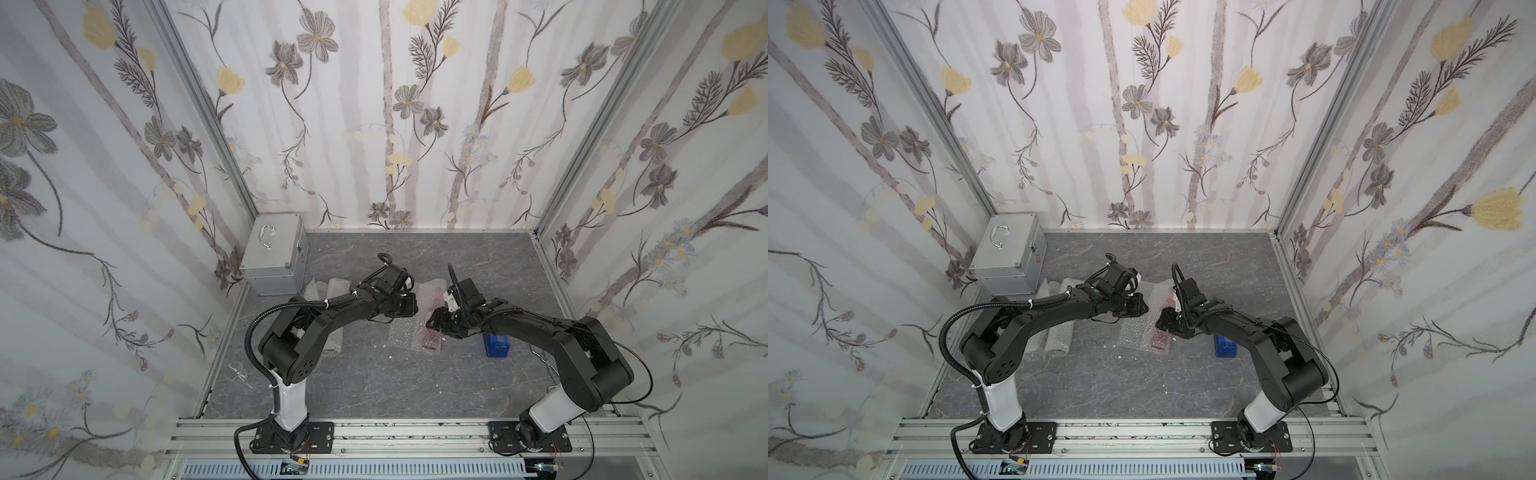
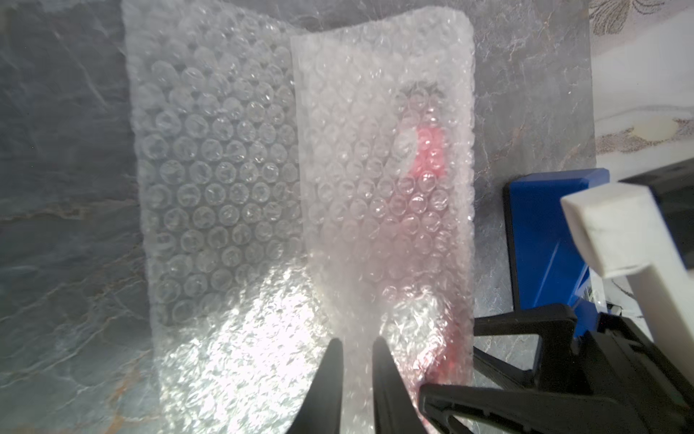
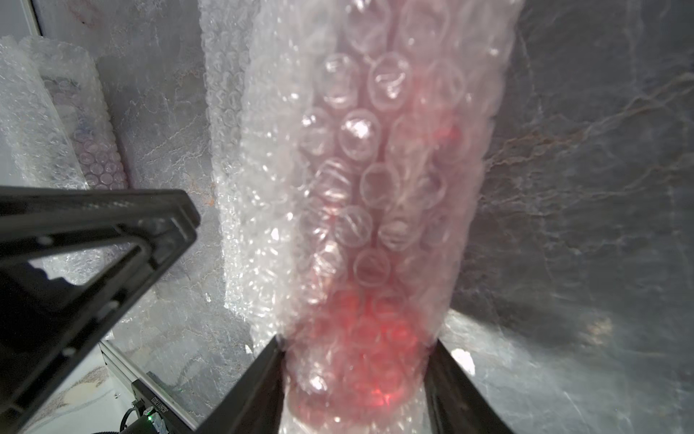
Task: Wrap wine bottles in bubble wrap
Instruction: Wrap the wine bottle in bubble wrap.
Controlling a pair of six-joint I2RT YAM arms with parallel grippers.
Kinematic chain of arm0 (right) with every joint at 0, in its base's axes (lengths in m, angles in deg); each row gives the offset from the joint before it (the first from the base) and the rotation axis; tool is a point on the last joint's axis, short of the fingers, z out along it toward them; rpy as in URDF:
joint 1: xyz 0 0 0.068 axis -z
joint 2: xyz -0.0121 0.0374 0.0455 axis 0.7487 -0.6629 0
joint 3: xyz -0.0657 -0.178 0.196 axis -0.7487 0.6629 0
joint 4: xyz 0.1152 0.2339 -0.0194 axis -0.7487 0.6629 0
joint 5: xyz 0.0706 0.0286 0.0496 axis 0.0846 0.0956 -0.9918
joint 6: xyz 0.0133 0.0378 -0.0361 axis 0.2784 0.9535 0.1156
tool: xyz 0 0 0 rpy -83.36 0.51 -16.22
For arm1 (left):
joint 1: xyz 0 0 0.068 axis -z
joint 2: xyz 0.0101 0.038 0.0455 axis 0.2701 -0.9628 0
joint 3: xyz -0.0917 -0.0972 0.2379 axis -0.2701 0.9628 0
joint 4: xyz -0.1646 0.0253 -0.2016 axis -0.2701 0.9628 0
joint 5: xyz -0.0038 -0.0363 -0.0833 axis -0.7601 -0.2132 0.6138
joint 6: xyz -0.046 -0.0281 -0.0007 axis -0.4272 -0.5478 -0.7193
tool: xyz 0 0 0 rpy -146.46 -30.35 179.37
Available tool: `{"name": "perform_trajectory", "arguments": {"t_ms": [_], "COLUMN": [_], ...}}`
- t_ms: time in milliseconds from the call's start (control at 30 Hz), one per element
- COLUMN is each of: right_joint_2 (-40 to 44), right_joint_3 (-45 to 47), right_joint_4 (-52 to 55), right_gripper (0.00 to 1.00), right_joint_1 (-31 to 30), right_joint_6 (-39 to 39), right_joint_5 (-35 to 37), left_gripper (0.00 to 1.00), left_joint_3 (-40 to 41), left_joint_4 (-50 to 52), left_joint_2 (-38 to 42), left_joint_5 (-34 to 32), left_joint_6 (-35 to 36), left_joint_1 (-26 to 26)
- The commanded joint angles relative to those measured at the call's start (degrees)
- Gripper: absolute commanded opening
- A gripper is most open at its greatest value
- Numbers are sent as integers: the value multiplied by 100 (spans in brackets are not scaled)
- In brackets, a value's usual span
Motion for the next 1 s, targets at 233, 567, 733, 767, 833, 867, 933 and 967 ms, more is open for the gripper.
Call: {"name": "perform_trajectory", "arguments": {"t_ms": [233, 567, 733, 767, 833, 867, 933, 967], "right_joint_2": [-58, 368, 476, 487, 472, 447, 353, 302], "right_joint_3": [-57, 130, 398, 427, 482, 487, 487, 483], "right_joint_4": [295, 100, -156, -197, -303, -340, -405, -429], "right_gripper": [58, 66, 66, 66, 64, 64, 63, 62], "right_joint_1": [-48, 27, 215, 237, 246, 245, 227, 214], "right_joint_6": [-1, -65, 12, 18, 64, 88, 116, 141], "right_joint_5": [364, -6, -160, -166, -193, -224, -248, -239], "left_gripper": [15, 12, 12, 12, 12, 12, 12, 12], "left_joint_3": [-52, -117, -94, -99, -108, -121, -149, -161], "left_joint_4": [-402, -469, -504, -511, -534, -538, -545, -547], "left_joint_2": [-457, -757, -789, -792, -820, -824, -850, -859], "left_joint_5": [461, 456, 465, 467, 471, 479, 498, 504], "left_joint_6": [-320, -477, -488, -499, -510, -509, -512, -513], "left_joint_1": [132, 237, 273, 274, 288, 290, 314, 317]}}
